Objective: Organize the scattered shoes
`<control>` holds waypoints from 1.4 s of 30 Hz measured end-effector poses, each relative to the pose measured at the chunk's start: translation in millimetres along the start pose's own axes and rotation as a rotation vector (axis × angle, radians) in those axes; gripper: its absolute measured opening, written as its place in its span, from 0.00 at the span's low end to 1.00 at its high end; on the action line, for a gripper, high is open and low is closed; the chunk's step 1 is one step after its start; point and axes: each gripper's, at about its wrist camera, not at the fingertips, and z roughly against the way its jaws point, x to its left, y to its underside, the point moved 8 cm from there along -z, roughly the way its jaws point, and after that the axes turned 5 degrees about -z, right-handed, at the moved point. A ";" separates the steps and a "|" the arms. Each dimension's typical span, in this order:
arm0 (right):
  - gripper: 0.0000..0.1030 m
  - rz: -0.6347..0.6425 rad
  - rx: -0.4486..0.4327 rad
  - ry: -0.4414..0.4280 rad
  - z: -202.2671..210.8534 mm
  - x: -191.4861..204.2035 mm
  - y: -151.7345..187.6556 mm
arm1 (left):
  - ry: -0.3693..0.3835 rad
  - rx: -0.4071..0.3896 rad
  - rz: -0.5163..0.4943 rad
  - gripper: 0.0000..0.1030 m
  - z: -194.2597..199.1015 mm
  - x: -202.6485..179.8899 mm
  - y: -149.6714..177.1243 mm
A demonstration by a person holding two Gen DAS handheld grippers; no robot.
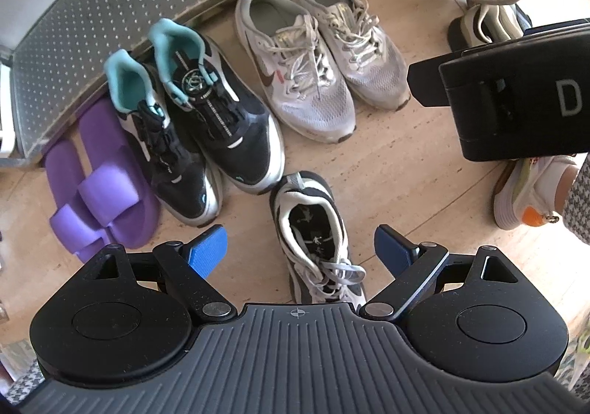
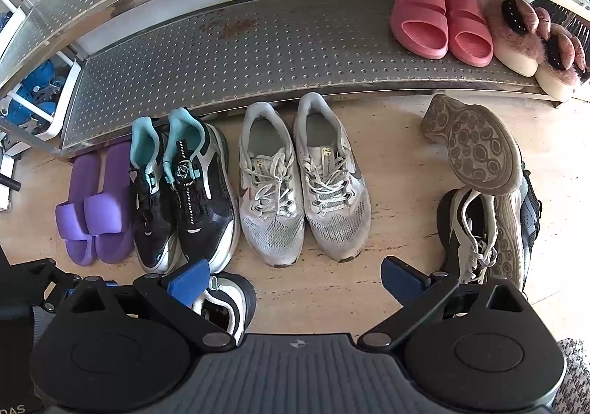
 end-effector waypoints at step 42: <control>0.68 -0.526 0.169 -0.147 11.3 7.1 163.0 | -0.031 -0.111 0.381 0.88 62.2 70.8 135.0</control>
